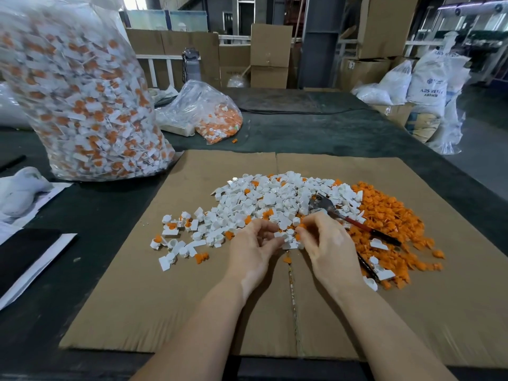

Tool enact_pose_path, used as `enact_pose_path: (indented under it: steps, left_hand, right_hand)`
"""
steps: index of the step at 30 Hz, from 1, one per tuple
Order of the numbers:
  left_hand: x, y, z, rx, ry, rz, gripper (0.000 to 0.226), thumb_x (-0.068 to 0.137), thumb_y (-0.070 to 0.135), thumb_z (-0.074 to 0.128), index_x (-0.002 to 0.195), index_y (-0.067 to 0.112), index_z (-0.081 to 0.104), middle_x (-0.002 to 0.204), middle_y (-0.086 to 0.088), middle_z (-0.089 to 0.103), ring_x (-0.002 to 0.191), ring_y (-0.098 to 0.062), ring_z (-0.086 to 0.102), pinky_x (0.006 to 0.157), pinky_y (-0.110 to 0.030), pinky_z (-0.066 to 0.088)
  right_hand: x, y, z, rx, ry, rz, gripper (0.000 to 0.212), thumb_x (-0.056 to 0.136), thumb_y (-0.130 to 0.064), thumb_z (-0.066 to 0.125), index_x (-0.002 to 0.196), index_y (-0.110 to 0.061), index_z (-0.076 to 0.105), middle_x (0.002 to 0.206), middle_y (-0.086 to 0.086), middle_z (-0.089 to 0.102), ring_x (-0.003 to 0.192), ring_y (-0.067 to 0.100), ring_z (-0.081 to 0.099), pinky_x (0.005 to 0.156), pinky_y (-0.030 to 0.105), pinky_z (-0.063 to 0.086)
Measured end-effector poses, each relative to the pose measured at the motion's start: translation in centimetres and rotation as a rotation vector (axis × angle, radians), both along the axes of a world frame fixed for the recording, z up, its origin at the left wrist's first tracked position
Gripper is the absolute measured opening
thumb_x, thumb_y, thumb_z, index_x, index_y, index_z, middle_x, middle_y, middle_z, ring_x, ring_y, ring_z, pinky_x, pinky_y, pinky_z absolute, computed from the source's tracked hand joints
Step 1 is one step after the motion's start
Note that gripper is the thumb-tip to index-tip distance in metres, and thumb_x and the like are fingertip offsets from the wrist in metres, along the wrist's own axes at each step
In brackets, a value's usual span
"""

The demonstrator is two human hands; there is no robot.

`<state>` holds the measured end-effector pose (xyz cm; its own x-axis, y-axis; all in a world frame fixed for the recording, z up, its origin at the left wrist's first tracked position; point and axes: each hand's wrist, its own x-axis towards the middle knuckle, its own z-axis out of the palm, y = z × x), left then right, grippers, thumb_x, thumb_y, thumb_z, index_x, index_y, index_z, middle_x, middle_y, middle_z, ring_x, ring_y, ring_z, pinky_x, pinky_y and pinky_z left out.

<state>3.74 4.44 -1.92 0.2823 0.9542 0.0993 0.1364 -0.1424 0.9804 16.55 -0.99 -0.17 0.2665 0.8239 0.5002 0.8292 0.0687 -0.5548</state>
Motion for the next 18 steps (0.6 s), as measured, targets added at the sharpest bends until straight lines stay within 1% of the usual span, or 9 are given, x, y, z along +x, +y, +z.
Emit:
enact_pose_path:
  steps: [3, 5, 6, 8, 9, 11, 14, 16, 18]
  left_hand:
    - [0.07, 0.02, 0.02, -0.014, -0.013, -0.008, 0.019, 0.085, 0.006, 0.067, 0.084, 0.023, 0.058, 0.073, -0.003, 0.060, 0.071, -0.017, 0.065, 0.065, -0.020, 0.054]
    - [0.09, 0.12, 0.00, -0.012, 0.000, -0.014, 0.019, 0.086, 0.006, 0.066, 0.085, 0.023, 0.058, 0.074, -0.004, 0.061, 0.068, -0.013, 0.065, 0.067, -0.023, 0.055]
    - [0.10, 0.15, -0.03, -0.011, 0.002, -0.018, 0.019, 0.086, 0.006, 0.066, 0.085, 0.023, 0.058, 0.074, -0.005, 0.061, 0.066, -0.010, 0.064, 0.066, -0.022, 0.055]
    - [0.13, 0.19, -0.04, -0.009, -0.010, -0.023, 0.019, 0.086, 0.005, 0.065, 0.085, 0.022, 0.058, 0.074, -0.004, 0.060, 0.061, -0.003, 0.062, 0.062, -0.017, 0.053]
    - [0.15, 0.20, -0.05, -0.007, -0.013, -0.021, 0.018, 0.086, 0.005, 0.065, 0.086, 0.022, 0.058, 0.075, -0.004, 0.060, 0.060, -0.003, 0.062, 0.060, -0.015, 0.051]
    - [0.13, 0.26, -0.14, 0.000, -0.006, -0.012, 0.017, 0.086, 0.004, 0.065, 0.090, 0.020, 0.060, 0.077, -0.004, 0.060, 0.062, -0.006, 0.062, 0.060, -0.013, 0.050]
    - [-0.01, 0.30, -0.26, 0.008, 0.004, -0.007, 0.020, 0.087, 0.003, 0.063, 0.092, 0.023, 0.060, 0.079, -0.002, 0.060, 0.067, -0.011, 0.063, 0.063, -0.014, 0.050]
    - [-0.09, 0.29, -0.29, -0.006, -0.012, -0.008, 0.022, 0.086, 0.003, 0.063, 0.092, 0.024, 0.060, 0.080, -0.004, 0.061, 0.071, -0.016, 0.065, 0.067, -0.019, 0.052]
    - [-0.13, 0.30, -0.27, -0.030, -0.041, -0.008, 0.023, 0.085, 0.001, 0.064, 0.090, 0.023, 0.061, 0.081, -0.006, 0.062, 0.073, -0.018, 0.065, 0.070, -0.022, 0.054]
  right_hand:
    - [-0.46, -0.02, -0.45, 0.016, 0.028, 0.001, 0.010, 0.088, -0.013, 0.062, 0.089, -0.003, 0.059, 0.081, 0.006, 0.062, 0.078, 0.020, 0.057, 0.068, 0.034, 0.048]
    - [-0.66, -0.09, -0.70, 0.039, 0.027, -0.007, 0.009, 0.086, -0.011, 0.064, 0.086, -0.004, 0.058, 0.075, 0.004, 0.062, 0.070, 0.018, 0.057, 0.063, 0.034, 0.049]
    - [-0.71, -0.10, -0.82, 0.048, 0.018, -0.009, 0.009, 0.086, -0.011, 0.065, 0.085, -0.004, 0.059, 0.074, 0.003, 0.062, 0.069, 0.017, 0.057, 0.063, 0.032, 0.049]
    - [-0.75, -0.09, -0.94, 0.061, 0.015, -0.009, 0.008, 0.086, -0.012, 0.066, 0.087, -0.005, 0.063, 0.076, 0.003, 0.063, 0.073, 0.017, 0.058, 0.066, 0.030, 0.048]
    - [-0.76, -0.06, -0.96, 0.065, 0.018, -0.001, 0.008, 0.085, -0.012, 0.067, 0.090, -0.005, 0.066, 0.079, 0.003, 0.065, 0.077, 0.018, 0.060, 0.069, 0.030, 0.049]
    - [-0.79, 0.02, -1.05, 0.068, -0.004, 0.029, 0.014, 0.084, -0.008, 0.067, 0.097, -0.004, 0.070, 0.086, 0.007, 0.067, 0.084, 0.022, 0.061, 0.076, 0.032, 0.049]
    - [-0.92, 0.08, -1.15, 0.029, -0.039, 0.048, 0.024, 0.084, -0.003, 0.065, 0.107, -0.005, 0.069, 0.091, 0.009, 0.066, 0.089, 0.024, 0.060, 0.080, 0.029, 0.047]
    - [-0.96, 0.08, -1.15, 0.022, -0.016, 0.040, 0.019, 0.083, -0.002, 0.066, 0.102, -0.004, 0.069, 0.089, 0.007, 0.067, 0.088, 0.022, 0.061, 0.079, 0.029, 0.048]
    - [-1.00, 0.08, -1.06, 0.013, 0.006, 0.013, 0.008, 0.082, -0.006, 0.069, 0.090, -0.005, 0.067, 0.082, 0.004, 0.067, 0.080, 0.020, 0.061, 0.071, 0.030, 0.049]
